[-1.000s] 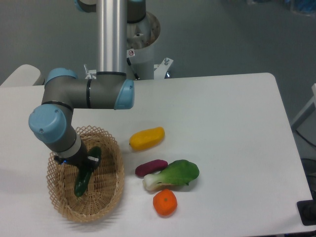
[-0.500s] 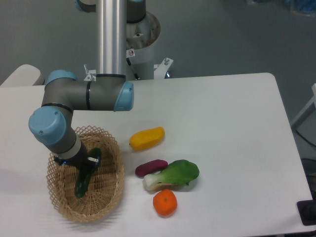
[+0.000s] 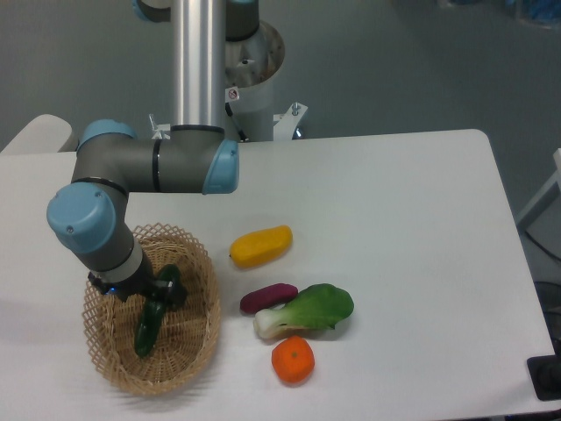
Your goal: Place the cucumber in the basket
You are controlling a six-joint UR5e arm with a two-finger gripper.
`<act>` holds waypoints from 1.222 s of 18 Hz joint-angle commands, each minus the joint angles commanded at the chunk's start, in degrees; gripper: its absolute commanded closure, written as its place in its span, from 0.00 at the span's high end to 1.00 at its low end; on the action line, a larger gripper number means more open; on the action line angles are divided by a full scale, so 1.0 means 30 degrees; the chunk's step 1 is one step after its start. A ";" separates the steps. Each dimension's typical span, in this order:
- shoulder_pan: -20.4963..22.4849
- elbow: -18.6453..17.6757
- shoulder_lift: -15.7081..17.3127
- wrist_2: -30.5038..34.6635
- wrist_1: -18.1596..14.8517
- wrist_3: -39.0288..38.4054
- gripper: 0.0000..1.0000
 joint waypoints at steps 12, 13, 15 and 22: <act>0.4773 0.0826 0.1845 -0.0002 -0.1316 1.2757 1.00; 0.5445 0.0825 0.1992 -0.0002 -0.1551 1.4427 1.00; 0.6734 0.0825 0.2051 -0.0089 -0.2224 1.7069 1.00; 1.0458 0.0533 0.2374 -0.2082 -0.2374 2.6236 1.00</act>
